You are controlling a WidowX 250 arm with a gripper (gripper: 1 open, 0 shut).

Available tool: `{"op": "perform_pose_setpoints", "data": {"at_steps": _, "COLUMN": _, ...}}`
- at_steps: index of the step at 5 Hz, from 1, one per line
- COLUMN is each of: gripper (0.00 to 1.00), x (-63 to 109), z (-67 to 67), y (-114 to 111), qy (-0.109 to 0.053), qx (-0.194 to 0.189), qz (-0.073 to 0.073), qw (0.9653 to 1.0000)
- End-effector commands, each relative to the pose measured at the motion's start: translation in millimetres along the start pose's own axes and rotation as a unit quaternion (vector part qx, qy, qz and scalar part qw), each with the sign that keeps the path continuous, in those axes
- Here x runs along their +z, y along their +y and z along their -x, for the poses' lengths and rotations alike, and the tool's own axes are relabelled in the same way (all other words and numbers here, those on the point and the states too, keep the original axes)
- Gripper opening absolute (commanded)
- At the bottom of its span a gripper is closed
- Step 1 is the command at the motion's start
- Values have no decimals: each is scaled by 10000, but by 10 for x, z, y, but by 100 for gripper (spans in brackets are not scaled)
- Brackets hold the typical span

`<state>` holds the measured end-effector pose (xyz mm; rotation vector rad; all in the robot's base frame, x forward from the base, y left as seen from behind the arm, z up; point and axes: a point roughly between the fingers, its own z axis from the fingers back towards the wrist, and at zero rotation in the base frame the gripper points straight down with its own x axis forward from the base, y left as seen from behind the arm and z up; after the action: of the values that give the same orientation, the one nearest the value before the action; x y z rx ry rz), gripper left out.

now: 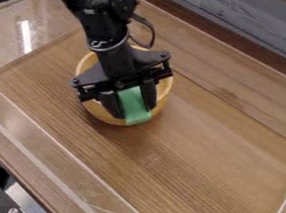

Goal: Put the green block in the brown bowl

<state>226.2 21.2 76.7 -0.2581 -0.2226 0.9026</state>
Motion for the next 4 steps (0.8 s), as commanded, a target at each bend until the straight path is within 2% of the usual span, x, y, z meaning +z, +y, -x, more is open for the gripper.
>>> {"op": "perform_pose_setpoints", "data": {"at_steps": 1, "gripper": 0, "x": 101, "z": -106, "y": -77, "qy": -176, "qx": -60, "qz": 140, "qw": 9997}}
{"op": "perform_pose_setpoints", "data": {"at_steps": 4, "gripper": 0, "x": 131, "z": -134, "y": -76, "qy": -171, "qx": -199, "qz": 124, "qw": 9996}}
